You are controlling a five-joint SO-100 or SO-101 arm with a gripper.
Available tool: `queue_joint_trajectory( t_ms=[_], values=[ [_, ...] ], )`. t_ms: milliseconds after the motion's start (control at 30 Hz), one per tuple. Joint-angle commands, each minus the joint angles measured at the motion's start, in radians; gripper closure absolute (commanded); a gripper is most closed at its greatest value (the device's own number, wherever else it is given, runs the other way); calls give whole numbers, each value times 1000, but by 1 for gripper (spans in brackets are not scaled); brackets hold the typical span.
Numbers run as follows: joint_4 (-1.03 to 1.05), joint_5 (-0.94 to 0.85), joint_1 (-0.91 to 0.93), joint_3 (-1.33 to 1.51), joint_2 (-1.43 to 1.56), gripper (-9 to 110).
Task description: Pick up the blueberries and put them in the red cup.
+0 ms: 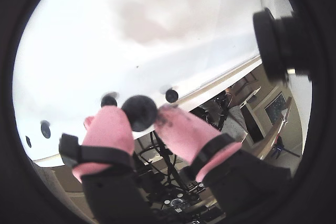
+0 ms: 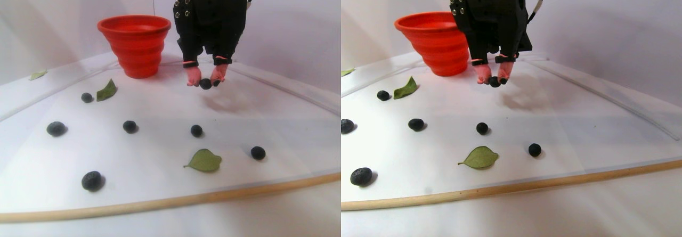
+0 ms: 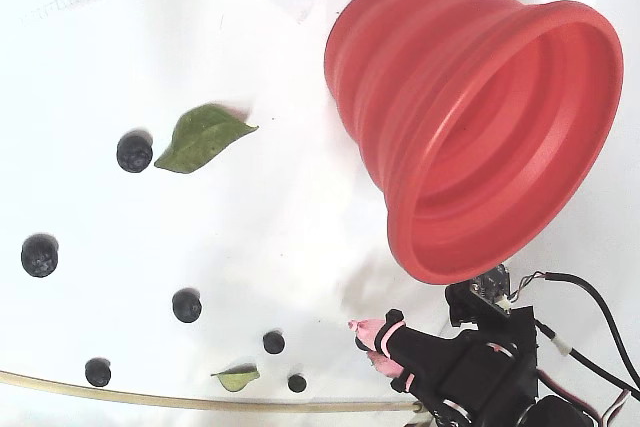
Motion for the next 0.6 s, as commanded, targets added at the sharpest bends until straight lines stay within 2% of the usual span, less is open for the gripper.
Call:
queue_joint_trajectory(
  t_ms=[0, 567],
  values=[
    [34, 8, -9, -28, 120, 91],
    [193, 37, -86, -69, 293, 91]
  ],
)
